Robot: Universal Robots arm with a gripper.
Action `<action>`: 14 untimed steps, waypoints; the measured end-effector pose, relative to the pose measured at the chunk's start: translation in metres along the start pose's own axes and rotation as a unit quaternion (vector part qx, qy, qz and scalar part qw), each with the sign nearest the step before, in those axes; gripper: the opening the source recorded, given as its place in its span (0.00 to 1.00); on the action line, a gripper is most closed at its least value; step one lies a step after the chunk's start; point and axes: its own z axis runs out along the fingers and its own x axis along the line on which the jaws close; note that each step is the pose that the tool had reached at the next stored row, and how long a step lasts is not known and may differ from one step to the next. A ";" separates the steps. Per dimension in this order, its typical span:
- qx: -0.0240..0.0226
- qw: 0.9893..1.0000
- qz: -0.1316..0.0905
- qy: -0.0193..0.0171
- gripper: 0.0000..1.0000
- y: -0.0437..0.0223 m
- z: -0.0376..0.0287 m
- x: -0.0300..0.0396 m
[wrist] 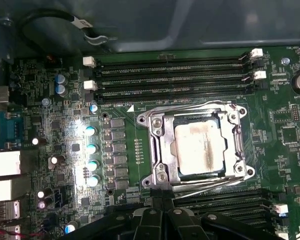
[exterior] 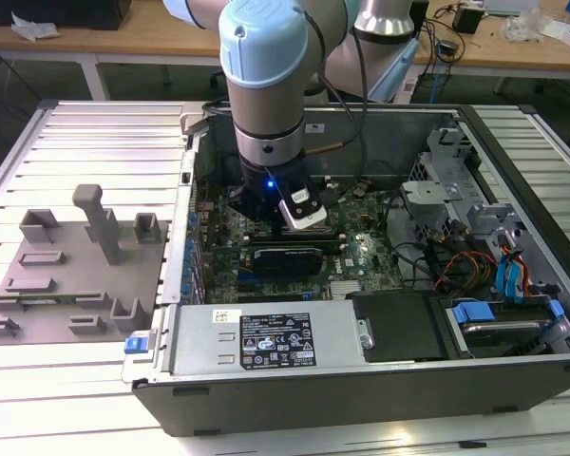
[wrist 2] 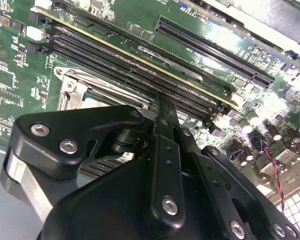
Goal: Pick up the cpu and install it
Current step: 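Install the second cpu locking lever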
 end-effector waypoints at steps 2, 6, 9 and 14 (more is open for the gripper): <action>-0.009 1.000 0.001 0.001 0.11 -0.0008 0.0004 0.0000; -0.025 1.000 0.002 0.002 0.11 -0.0034 0.0013 -0.0002; -0.029 1.000 0.003 0.002 0.11 -0.0064 0.0013 -0.0004; -0.041 0.999 0.004 0.003 0.11 -0.0103 0.0019 -0.0006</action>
